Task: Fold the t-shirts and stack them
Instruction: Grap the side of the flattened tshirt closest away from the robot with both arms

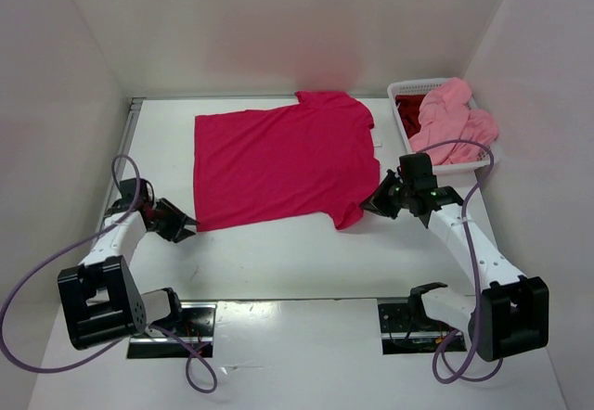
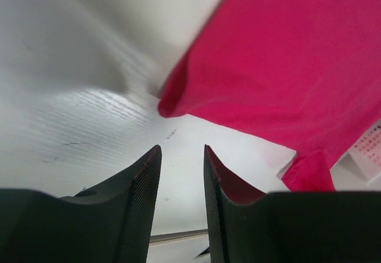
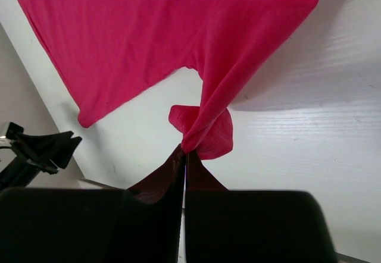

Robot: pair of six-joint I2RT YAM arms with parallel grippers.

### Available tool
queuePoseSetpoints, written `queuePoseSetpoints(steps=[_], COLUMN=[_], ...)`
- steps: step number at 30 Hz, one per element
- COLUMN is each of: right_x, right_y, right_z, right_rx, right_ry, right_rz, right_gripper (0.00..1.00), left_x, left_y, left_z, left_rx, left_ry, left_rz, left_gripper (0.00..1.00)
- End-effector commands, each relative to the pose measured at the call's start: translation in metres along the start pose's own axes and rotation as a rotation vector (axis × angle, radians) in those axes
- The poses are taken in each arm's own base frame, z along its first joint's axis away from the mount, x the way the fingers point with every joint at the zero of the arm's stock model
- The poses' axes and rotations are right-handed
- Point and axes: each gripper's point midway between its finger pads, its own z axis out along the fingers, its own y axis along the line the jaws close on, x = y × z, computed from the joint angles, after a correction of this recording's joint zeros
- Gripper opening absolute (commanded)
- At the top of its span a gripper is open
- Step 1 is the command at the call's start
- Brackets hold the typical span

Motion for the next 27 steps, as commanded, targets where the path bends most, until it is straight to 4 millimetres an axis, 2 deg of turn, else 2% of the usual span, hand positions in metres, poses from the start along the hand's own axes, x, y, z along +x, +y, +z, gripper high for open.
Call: queuePoseSetpoints(steps=[1,5,6,10,12,13,17,21,22,24,25,27], right_x=[-0.002,-0.006,-0.006,-0.006,-0.006,-0.007,-0.005,0.002,0.011,0.022,0.034,0.039], right_y=[0.004,0.009,0.009,0.014,0.014,0.013,0.007,0.0,-0.009,-0.011,-0.02,-0.019], right_z=[-0.003,-0.005,-0.005,-0.003,-0.003,-0.003,-0.001,-0.009,-0.011,-0.021,-0.024,-0.034], right_rx=[-0.029,-0.044,-0.044,-0.068,-0.068,-0.062,-0.043,-0.021,0.006,-0.005,0.026,0.013], right_ry=[-0.015,-0.029,-0.029,-0.019,-0.019,-0.026,-0.021,-0.018,0.005,0.022,0.057,0.057], right_rz=[-0.008,-0.023,-0.023,-0.027,-0.027,-0.027,-0.022,-0.007,0.013,0.024,0.031,0.039], right_gripper=[0.0,0.0,0.0,0.0,0.0,0.0,0.0,0.0,0.0,0.0,0.0,0.0], left_x=[-0.003,0.0,-0.002,-0.009,-0.009,-0.007,-0.011,-0.019,-0.016,-0.02,-0.014,-0.013], left_y=[0.006,0.001,0.001,-0.001,-0.004,-0.001,0.001,-0.015,-0.015,-0.019,-0.021,-0.019], left_z=[0.013,0.023,0.029,0.039,0.043,0.046,0.045,0.026,0.02,0.007,-0.004,-0.021], left_rx=[-0.033,-0.046,-0.053,-0.076,-0.079,-0.09,-0.11,-0.074,-0.082,-0.067,-0.05,-0.032], left_ry=[-0.032,-0.028,-0.033,-0.053,-0.045,-0.036,-0.056,-0.085,-0.078,-0.098,-0.091,-0.079], left_rz=[-0.083,-0.09,-0.094,-0.094,-0.095,-0.099,-0.1,-0.027,-0.016,0.024,0.029,0.039], left_gripper=[0.42,0.43,0.46,0.46,0.4,0.31,0.07,0.0,0.0,0.0,0.0,0.0])
